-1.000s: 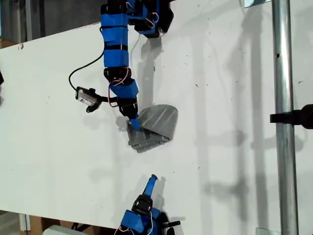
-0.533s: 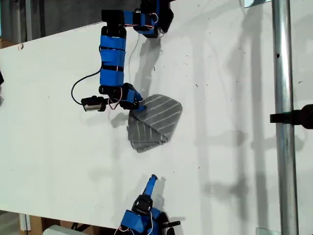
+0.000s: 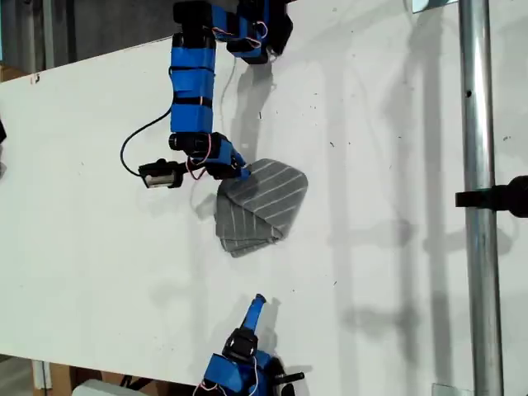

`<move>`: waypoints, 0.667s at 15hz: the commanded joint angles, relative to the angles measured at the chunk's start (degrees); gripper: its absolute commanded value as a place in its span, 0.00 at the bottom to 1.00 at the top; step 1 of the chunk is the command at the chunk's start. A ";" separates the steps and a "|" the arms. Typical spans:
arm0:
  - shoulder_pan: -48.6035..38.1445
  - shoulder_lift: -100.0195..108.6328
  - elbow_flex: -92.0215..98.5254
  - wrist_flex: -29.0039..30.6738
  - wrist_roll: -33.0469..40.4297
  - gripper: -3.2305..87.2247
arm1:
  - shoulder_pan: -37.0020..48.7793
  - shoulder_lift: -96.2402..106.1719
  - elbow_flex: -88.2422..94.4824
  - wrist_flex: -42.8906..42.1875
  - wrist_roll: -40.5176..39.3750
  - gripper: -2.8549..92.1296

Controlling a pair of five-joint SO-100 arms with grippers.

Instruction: Grasp corners of a towel and fold twice.

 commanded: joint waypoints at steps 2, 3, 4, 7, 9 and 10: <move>0.79 0.44 -2.20 -0.35 -0.53 0.28 | -5.45 2.46 2.37 -0.44 -0.79 0.33; 0.97 0.44 -2.29 -0.35 -0.53 0.28 | -6.68 0.18 3.08 -1.67 -0.79 0.33; 1.05 0.44 -2.37 -0.35 -0.62 0.28 | -7.47 -2.64 3.16 -2.55 -0.79 0.33; 1.14 0.44 -2.55 -0.26 -0.62 0.28 | -6.94 -8.88 4.83 -10.28 -3.08 0.25; 1.41 0.44 -2.90 0.18 -0.88 0.28 | -7.03 -10.11 2.72 -11.78 -5.01 0.08; 1.32 0.44 -2.90 0.09 -0.88 0.28 | -7.21 -9.58 -2.02 -9.49 -6.06 0.07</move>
